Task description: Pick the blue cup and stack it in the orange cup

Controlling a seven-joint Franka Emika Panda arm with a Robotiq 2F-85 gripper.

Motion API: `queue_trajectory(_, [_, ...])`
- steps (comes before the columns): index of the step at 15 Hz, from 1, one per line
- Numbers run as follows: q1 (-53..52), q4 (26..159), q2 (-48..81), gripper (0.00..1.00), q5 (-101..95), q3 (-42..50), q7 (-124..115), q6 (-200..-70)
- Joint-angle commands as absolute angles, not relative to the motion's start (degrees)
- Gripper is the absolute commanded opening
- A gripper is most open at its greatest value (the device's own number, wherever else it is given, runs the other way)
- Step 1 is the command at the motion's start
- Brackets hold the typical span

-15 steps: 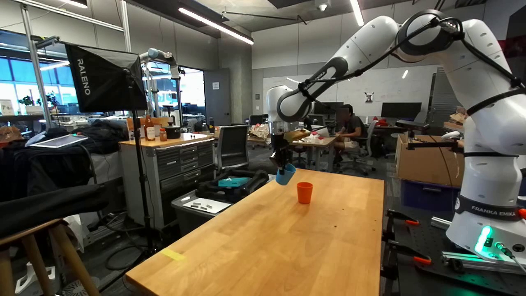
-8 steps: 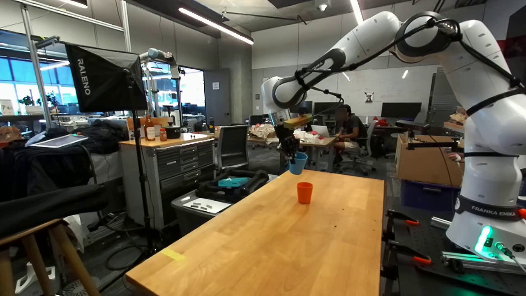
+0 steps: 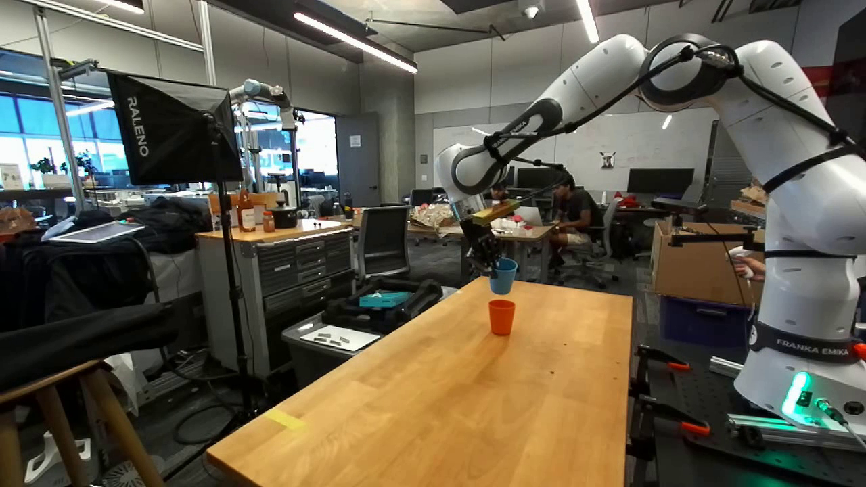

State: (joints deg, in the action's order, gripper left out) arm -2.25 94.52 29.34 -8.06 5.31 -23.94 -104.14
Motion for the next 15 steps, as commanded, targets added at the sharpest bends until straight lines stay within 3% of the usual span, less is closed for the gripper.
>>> queue_trajectory(1, [-2.39,93.49,31.35,0.04,-8.29,5.92,-25.29,-104.01])
queue_trajectory(10, [-2.10,93.68,33.77,0.05,-7.16,5.59,-24.68,-105.28])
queue_trajectory(11, [-2.11,93.52,34.07,0.32,-7.11,5.64,-24.77,-105.26])
queue_trajectory(12, [-2.07,93.33,34.36,0.32,-6.89,5.64,-24.85,-105.15])
queue_trajectory(15, [-2.13,92.85,34.79,0.55,-6.54,5.57,-24.86,-105.00])
